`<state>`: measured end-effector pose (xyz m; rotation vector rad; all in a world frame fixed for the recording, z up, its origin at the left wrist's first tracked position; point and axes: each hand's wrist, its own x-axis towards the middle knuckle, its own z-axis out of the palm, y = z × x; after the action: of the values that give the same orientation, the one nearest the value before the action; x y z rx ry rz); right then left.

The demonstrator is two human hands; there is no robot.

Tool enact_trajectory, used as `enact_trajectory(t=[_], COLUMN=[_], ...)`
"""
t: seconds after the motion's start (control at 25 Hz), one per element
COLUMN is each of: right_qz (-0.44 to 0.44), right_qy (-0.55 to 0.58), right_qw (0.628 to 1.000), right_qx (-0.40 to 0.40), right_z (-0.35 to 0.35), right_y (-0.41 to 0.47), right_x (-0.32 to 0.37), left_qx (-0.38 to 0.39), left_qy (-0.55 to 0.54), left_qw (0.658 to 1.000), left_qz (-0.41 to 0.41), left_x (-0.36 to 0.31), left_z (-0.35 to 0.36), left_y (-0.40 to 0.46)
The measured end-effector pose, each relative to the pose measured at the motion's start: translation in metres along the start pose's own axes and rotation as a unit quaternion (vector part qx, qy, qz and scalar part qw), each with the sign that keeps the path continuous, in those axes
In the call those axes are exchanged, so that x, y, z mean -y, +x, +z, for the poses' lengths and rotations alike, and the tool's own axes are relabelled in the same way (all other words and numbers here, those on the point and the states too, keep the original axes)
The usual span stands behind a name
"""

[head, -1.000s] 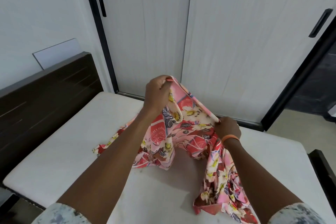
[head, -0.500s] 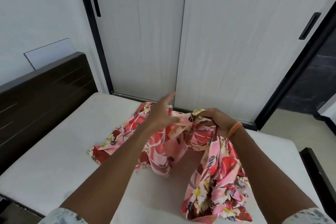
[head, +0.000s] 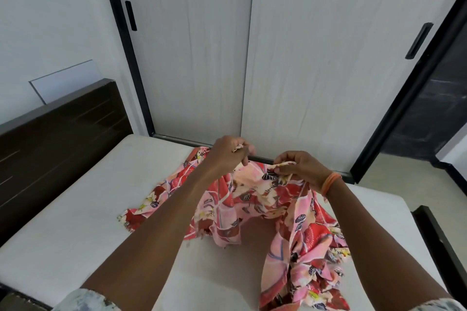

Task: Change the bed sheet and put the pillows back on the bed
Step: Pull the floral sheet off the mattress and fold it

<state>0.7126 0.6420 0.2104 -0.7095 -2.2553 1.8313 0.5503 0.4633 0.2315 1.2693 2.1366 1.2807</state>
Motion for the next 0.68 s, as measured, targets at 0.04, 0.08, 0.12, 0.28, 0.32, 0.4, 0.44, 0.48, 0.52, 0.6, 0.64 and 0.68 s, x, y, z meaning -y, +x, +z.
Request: enact_trajectory(t=[0.04, 0.08, 0.12, 0.28, 0.32, 0.4, 0.44, 0.48, 0.52, 0.6, 0.64, 0.68], right_qz=[0.003, 0.008, 0.022, 0.066, 0.079, 0.111, 0.127, 0.141, 0.152, 0.161, 0.160, 0.144], right_qy=[0.048, 0.095, 0.126, 0.169, 0.182, 0.229, 0.250, 0.259, 0.258, 0.245, 0.236, 0.221], right_qw=[0.999, 0.995, 0.991, 0.983, 0.980, 0.966, 0.959, 0.954, 0.953, 0.955, 0.957, 0.963], right_qx=[-0.007, -0.016, -0.025, -0.026, -0.029, -0.041, -0.045, -0.046, -0.048, -0.051, -0.054, -0.062], right_z=[0.002, 0.003, 0.004, 0.012, 0.013, 0.015, 0.016, 0.017, 0.018, 0.017, 0.016, 0.015], right_y=[-0.001, 0.000, 0.001, 0.006, 0.006, 0.007, 0.007, 0.007, 0.008, 0.009, 0.007, 0.005], right_x=[0.002, 0.005, 0.010, 0.025, 0.028, 0.031, 0.031, 0.031, 0.030, 0.028, 0.028, 0.027], left_qx=[0.008, 0.020, 0.030, -0.036, -0.053, -0.078, -0.087, -0.095, -0.104, -0.128, -0.138, -0.146], left_qy=[0.001, 0.010, 0.020, 0.093, 0.113, 0.153, 0.166, 0.174, 0.175, 0.146, 0.120, 0.093], left_qw=[1.000, 1.000, 0.999, 0.989, 0.985, 0.974, 0.971, 0.968, 0.967, 0.970, 0.973, 0.976], left_qz=[0.008, 0.019, 0.029, 0.105, 0.122, 0.146, 0.152, 0.153, 0.153, 0.148, 0.142, 0.131], left_x=[-0.001, -0.002, -0.003, 0.001, 0.002, 0.004, 0.004, 0.004, 0.003, 0.004, 0.004, 0.003], left_z=[0.004, 0.011, 0.020, 0.054, 0.058, 0.063, 0.064, 0.065, 0.066, 0.066, 0.065, 0.063], left_y=[-0.002, -0.006, -0.011, -0.019, -0.021, -0.022, -0.022, -0.021, -0.021, -0.019, -0.017, -0.015])
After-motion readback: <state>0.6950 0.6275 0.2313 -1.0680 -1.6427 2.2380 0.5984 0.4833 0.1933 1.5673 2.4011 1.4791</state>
